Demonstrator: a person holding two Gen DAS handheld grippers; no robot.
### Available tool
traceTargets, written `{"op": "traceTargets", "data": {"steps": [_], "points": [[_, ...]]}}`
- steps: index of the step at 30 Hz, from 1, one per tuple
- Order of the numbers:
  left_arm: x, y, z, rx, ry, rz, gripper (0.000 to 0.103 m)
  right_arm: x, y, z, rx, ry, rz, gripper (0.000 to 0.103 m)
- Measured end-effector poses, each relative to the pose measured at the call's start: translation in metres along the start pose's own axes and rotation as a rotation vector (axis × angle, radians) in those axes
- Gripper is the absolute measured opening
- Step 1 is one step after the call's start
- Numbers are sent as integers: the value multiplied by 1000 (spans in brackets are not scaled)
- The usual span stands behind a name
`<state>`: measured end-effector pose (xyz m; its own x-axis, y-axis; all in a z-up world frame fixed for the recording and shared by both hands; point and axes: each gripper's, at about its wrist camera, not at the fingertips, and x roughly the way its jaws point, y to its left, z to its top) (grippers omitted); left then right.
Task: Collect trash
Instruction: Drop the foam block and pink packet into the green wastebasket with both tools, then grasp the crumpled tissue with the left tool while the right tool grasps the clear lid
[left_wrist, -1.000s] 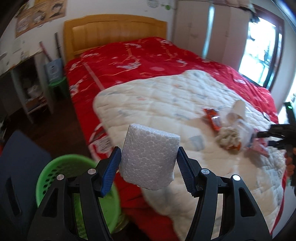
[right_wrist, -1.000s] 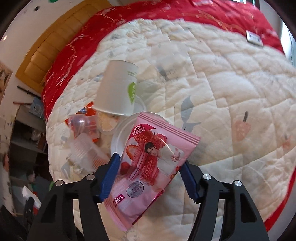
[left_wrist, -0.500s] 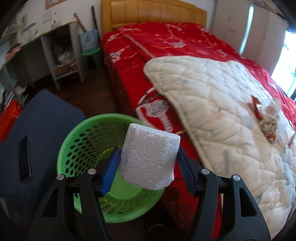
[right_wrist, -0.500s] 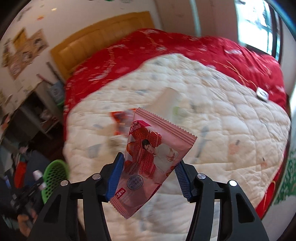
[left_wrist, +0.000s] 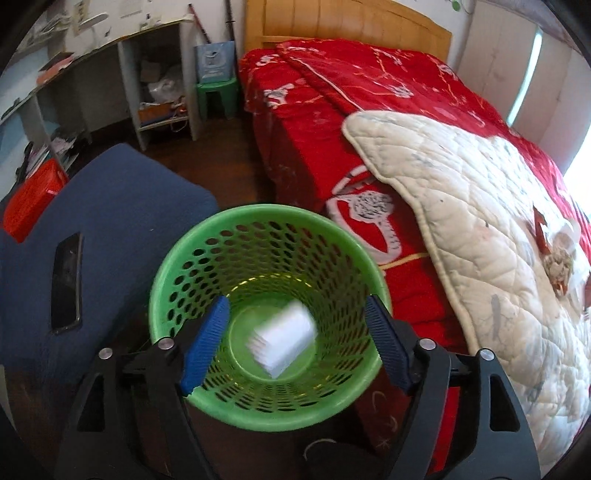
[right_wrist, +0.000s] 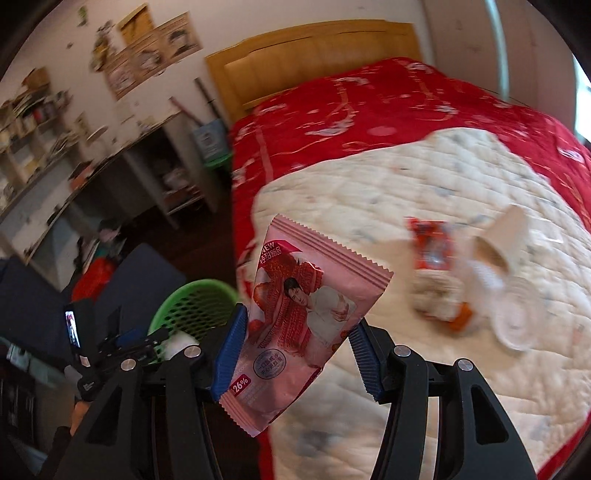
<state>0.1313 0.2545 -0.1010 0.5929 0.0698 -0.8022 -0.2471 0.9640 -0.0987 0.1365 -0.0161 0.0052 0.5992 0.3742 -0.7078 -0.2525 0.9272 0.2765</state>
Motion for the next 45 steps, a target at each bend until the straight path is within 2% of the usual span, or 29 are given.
{"op": "traceTargets", "data": {"steps": [6, 14, 18, 19, 24, 26, 33, 40, 45], "points": [[-12, 29, -3, -52, -17, 22, 77, 40, 54, 5, -63, 43, 74, 53], [-33, 60, -9, -101, -52, 38, 77, 113, 114, 3, -100, 145, 148, 55], [-40, 70, -13, -115, -62, 41, 78, 141, 139, -3, -101, 181, 176, 63], [-41, 72, -15, -117, -65, 46, 78, 144, 142, -4, -99, 184, 178, 68], [-40, 76, -16, -130, -57, 48, 79, 159, 152, -9, -95, 201, 203, 77], [-41, 74, -16, -128, -59, 48, 79, 155, 151, -9, -105, 192, 205, 80], [-49, 59, -15, -106, -68, 35, 79, 124, 124, -4, -104, 158, 168, 81], [-52, 20, -13, -50, -74, -6, 79, 70, 59, -6, -79, 93, 54, 85], [-52, -18, -10, -9, -70, -52, 79, 33, -4, -13, -42, 65, -52, 85]]}}
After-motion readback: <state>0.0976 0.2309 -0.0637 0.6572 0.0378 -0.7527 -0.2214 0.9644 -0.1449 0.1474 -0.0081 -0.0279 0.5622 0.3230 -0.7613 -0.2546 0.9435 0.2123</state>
